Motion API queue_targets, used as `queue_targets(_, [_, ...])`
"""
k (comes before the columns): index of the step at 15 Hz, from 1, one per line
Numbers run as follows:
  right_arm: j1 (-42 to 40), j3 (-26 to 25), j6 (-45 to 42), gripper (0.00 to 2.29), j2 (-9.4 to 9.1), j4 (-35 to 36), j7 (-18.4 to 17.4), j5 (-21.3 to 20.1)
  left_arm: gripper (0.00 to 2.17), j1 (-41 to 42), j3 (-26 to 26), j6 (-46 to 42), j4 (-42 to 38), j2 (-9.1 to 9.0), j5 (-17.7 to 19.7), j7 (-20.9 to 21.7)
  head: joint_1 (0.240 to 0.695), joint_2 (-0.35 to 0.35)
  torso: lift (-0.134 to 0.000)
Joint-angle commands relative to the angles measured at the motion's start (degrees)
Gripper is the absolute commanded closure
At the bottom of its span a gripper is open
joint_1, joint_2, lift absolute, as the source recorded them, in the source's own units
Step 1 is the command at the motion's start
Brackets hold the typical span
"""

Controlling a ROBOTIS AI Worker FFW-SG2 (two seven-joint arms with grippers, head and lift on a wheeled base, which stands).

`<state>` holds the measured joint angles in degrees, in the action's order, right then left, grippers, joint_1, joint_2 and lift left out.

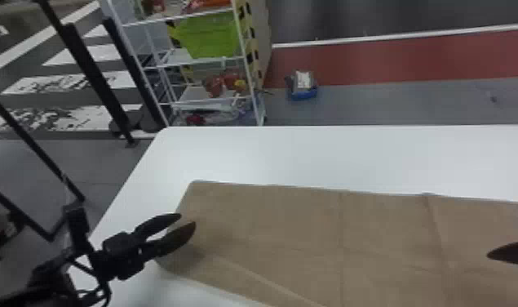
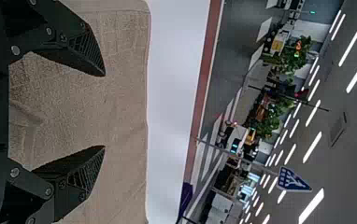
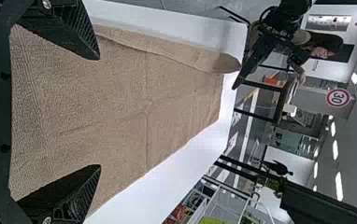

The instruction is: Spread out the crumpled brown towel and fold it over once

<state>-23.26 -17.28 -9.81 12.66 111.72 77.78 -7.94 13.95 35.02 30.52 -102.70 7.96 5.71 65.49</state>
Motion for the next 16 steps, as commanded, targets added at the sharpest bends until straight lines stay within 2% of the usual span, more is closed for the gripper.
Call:
queue_targets(1, [0.6,-0.6,-0.6,0.05,0.08,-1.0,0.5,0.1,0.42,2.4,1.7,1.3,-2.8,0.22,-1.3,1.7,0.695,0.261,-0.123])
queue_targets(3, [1.3,-0.8,-1.3,0.05,0.26,-2.0,0.5,0.1,0.47,4.7,3.4,6.2,-6.1,0.66,-1.5,4.6,0.695,0.266,-0.123])
queue_targets(4, [1.6,-0.9,-1.7,0.05,0.26,-2.6,0.5,0.2,0.54,5.1,4.0,10.8,-6.7,1.80,-1.6,6.8,0.695,0.271,-0.123])
queue_targets(6, [2.0,-0.9,-2.2,0.05,0.44,-3.2,0.5,0.6,0.54,5.1,4.6,13.9,-6.6,2.59,-1.8,8.3,0.695,0.278,-0.123])
queue_targets(10, [2.1,-1.2,-3.1,0.05,0.61,-3.8,0.5,1.0,0.54,5.5,6.9,13.6,-5.5,2.68,-2.5,11.9,0.695,0.294,-0.123])
queue_targets(11, [2.1,-1.3,-3.1,0.05,0.70,-4.0,0.5,1.2,0.54,5.8,7.8,12.5,-4.9,3.21,-2.5,12.4,0.695,0.297,-0.123])
queue_targets(12, [2.0,-1.6,-3.1,0.05,0.96,-4.0,0.5,1.3,0.54,6.3,8.6,12.2,-4.2,3.91,-2.5,12.4,0.695,0.304,-0.123])
queue_targets(15, [1.8,-2.2,-3.1,0.05,1.05,-4.0,0.5,1.7,0.54,6.8,12.3,11.6,-4.7,3.82,-2.2,12.4,0.695,0.337,-0.123])
queue_targets(16, [1.8,-2.2,-3.1,0.05,1.05,-4.0,0.5,1.8,0.54,6.8,14.1,11.6,-4.7,3.56,-0.3,12.0,0.695,0.348,-0.123])
